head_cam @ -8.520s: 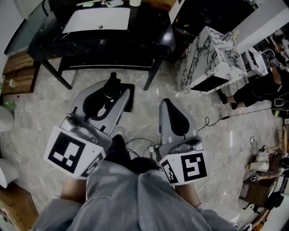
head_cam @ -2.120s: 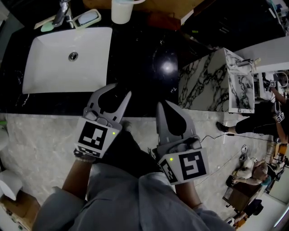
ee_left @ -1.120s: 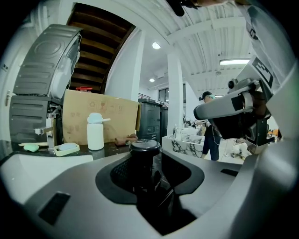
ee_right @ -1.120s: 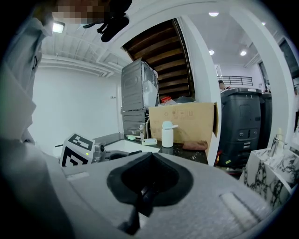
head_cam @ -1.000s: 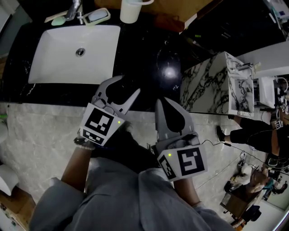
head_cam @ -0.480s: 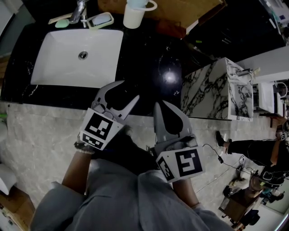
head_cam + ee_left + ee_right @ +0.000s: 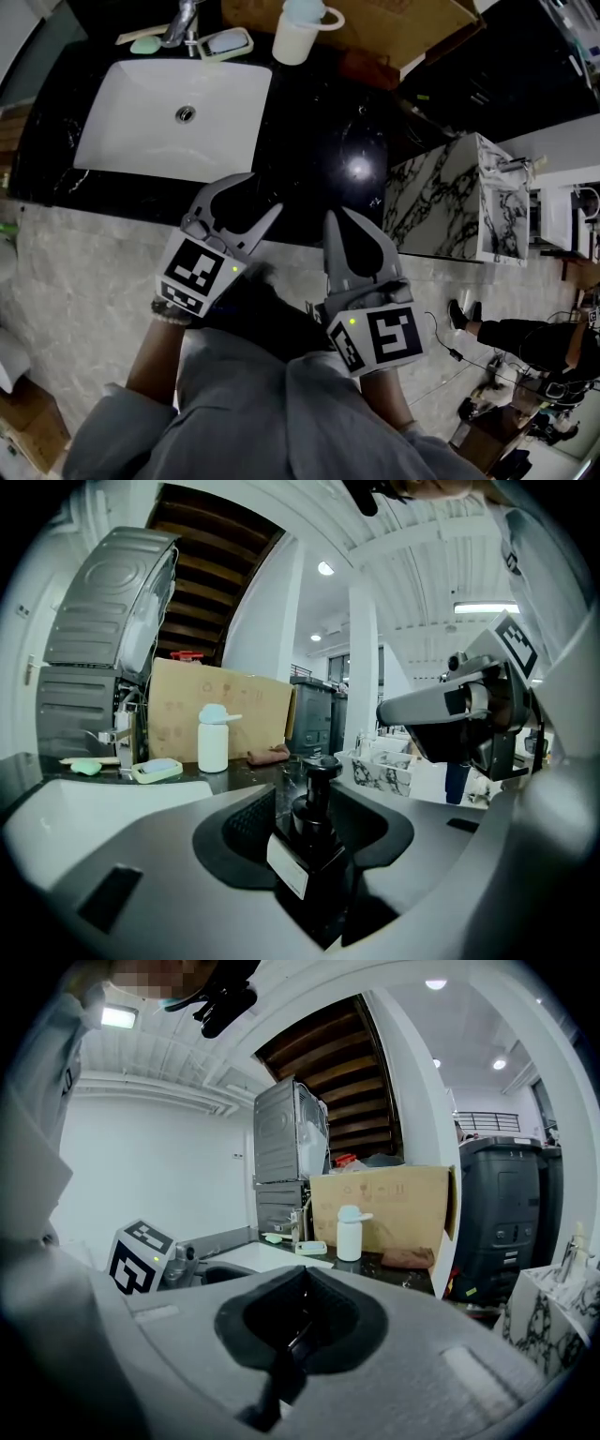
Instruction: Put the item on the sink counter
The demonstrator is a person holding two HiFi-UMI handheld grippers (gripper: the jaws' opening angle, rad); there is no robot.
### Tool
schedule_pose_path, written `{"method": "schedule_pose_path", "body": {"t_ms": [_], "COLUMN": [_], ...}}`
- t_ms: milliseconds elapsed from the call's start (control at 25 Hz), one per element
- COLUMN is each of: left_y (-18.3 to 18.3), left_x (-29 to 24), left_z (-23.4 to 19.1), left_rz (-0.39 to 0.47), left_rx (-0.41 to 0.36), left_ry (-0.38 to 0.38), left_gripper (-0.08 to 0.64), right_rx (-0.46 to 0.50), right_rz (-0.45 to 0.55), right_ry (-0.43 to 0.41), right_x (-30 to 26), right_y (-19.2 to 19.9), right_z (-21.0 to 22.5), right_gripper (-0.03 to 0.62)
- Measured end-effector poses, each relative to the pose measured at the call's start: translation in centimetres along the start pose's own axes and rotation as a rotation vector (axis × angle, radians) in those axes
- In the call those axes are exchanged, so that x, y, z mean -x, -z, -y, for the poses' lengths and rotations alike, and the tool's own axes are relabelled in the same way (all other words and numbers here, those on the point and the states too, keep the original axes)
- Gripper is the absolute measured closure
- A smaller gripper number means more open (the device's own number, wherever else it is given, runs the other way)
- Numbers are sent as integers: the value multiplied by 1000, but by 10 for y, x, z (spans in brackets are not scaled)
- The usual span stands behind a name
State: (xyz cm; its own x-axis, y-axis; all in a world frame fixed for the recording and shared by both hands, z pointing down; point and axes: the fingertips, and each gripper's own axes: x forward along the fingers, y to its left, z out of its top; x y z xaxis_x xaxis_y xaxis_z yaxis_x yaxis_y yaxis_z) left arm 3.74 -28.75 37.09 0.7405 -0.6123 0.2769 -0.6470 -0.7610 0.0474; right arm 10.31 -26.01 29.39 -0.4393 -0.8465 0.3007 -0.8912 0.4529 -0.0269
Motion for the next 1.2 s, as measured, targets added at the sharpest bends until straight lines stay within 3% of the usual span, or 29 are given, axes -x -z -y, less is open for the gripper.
{"method": "schedule_pose_path", "body": {"t_ms": [120, 280, 560, 760, 1000, 1200], "left_y": [-3, -10, -35, -61, -100, -122], "left_x": [6, 16, 32, 42, 56, 63], "left_z": [-2, -2, -16, -21, -18, -14], "left_rz": [6, 17, 92, 136, 177, 189], "left_rx": [-3, 18, 54, 45, 96, 62], "left_ry": [6, 0, -54, -94, -122, -139], "left_gripper": [378, 473, 545, 548, 552, 552], "right_rx": [3, 9, 14, 26, 33, 33], "right_rz": [2, 9, 23, 43, 105, 152], "right_ry": [-7, -18, -36, -49, -72, -81], "right_x": [-2, -5, -5, -5, -4, -1], "right_y": [-2, -4, -10, -19, -45, -61], "right_z": [-1, -3, -3, -3, -6, -6], "right_gripper": [595, 595, 595, 595, 595, 595]}}
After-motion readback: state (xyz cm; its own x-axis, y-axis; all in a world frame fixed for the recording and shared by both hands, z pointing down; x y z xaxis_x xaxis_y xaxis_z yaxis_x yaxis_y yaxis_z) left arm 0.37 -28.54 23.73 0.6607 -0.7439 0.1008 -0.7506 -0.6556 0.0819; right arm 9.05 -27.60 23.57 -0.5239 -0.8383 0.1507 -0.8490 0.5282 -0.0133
